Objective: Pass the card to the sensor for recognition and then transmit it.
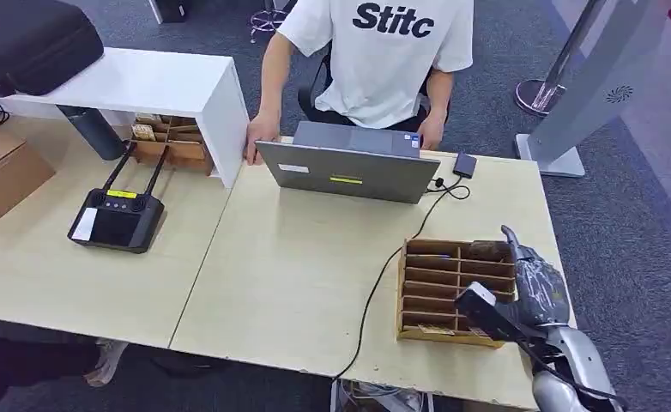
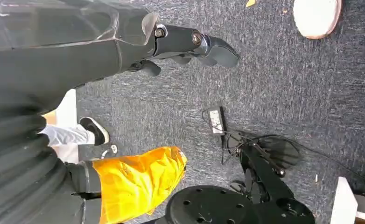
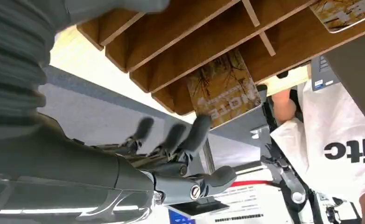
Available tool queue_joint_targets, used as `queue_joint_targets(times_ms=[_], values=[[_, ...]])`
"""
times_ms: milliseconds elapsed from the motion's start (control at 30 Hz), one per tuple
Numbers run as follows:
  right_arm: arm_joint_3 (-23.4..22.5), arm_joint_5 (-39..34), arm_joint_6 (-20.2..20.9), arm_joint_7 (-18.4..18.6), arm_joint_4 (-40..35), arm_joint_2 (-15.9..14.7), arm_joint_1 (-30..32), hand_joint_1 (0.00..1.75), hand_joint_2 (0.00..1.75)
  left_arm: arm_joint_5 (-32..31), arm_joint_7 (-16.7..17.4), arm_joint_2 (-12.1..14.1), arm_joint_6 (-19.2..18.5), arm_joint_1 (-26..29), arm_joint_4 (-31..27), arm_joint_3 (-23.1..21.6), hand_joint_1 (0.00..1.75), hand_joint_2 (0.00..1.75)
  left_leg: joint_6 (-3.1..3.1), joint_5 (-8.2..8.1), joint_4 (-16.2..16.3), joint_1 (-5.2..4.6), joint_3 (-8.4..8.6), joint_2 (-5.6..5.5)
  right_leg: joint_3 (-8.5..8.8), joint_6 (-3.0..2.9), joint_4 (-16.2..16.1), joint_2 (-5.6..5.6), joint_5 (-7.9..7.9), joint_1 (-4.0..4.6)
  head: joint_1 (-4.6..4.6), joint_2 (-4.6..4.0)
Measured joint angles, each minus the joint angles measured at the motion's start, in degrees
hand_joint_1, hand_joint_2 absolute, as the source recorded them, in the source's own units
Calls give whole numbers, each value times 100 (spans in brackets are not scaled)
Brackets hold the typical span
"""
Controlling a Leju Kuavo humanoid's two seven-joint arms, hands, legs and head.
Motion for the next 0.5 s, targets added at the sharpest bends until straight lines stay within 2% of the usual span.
queue_joint_targets(times_ms=[500], values=[[-20,-7,-33,0,-31,0,10,0,175,-50,-9,0,-9,-5,0,33,0,175,0,0,0,0,1,1,0,0,0,0,0,0,0,0]])
